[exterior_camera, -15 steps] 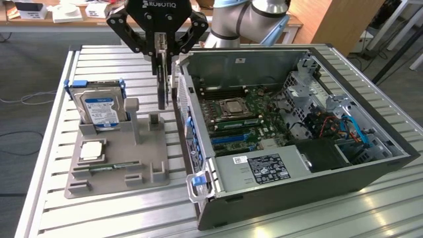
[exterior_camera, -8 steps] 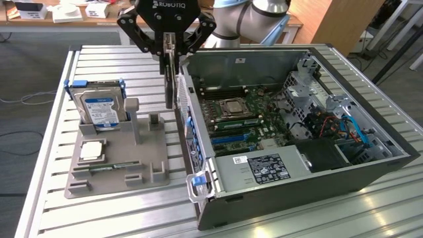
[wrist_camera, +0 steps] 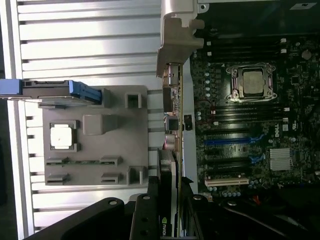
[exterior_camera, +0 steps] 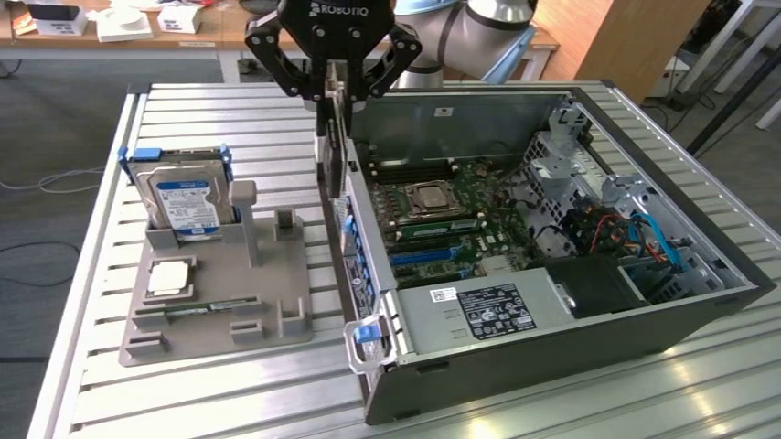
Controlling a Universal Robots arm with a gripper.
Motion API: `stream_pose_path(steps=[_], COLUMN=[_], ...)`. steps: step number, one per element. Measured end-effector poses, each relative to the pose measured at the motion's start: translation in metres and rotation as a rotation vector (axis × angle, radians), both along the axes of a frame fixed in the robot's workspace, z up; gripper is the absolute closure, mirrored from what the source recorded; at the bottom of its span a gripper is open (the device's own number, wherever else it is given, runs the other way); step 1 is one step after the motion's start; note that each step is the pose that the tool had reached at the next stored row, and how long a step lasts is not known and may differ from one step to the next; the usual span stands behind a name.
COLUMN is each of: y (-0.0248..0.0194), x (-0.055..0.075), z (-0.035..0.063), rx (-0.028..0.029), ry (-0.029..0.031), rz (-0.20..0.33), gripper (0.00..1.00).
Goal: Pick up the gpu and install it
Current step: 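Pick up the gpu and move the gpu toward the slot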
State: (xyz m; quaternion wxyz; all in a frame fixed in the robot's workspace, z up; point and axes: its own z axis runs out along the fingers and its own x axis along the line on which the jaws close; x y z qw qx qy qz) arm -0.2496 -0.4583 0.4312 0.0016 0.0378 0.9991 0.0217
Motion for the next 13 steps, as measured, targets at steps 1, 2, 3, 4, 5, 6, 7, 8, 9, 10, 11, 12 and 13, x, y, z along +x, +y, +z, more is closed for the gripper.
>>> stream_pose_path(steps=[1, 2, 3, 4, 5, 6, 7, 8, 9, 10, 11, 12, 13], y=[0.0002, 0.0004, 0.0006, 0.0009, 0.0010, 0.0013, 0.0015, 0.0017, 0.0020, 0.0021, 0.0024, 0.0026, 0.0028], x=[0.002, 0.005, 0.007, 0.009, 0.011, 0.013, 0.015, 0.017, 0.020, 0.022, 0.024, 0.026, 0.028], z=[-0.0002, -0.0003, -0.0005, -0.0006, -0.0007, -0.0009, -0.0011, -0.0012, -0.0014, -0.0015, -0.0016, -0.0017, -0.0018], rx=[0.0000, -0.0001, 0.0000, -0.0001, -0.0001, -0.0001, 0.0000, 0.0000, 0.0000, 0.0000, -0.0001, 0.0000, -0.0001], ry=[0.0000, 0.0000, 0.0000, 0.0001, 0.0001, 0.0000, 0.0000, -0.0001, 0.0000, 0.0000, 0.0001, 0.0000, 0.0001], rz=[0.000, 0.000, 0.000, 0.000, 0.000, 0.000, 0.000, 0.000, 0.000, 0.000, 0.000, 0.000, 0.000], gripper=[0.73, 0.73, 0.73, 0.73, 0.73, 0.73, 0.73, 0.73, 0.73, 0.73, 0.73, 0.73, 0.73])
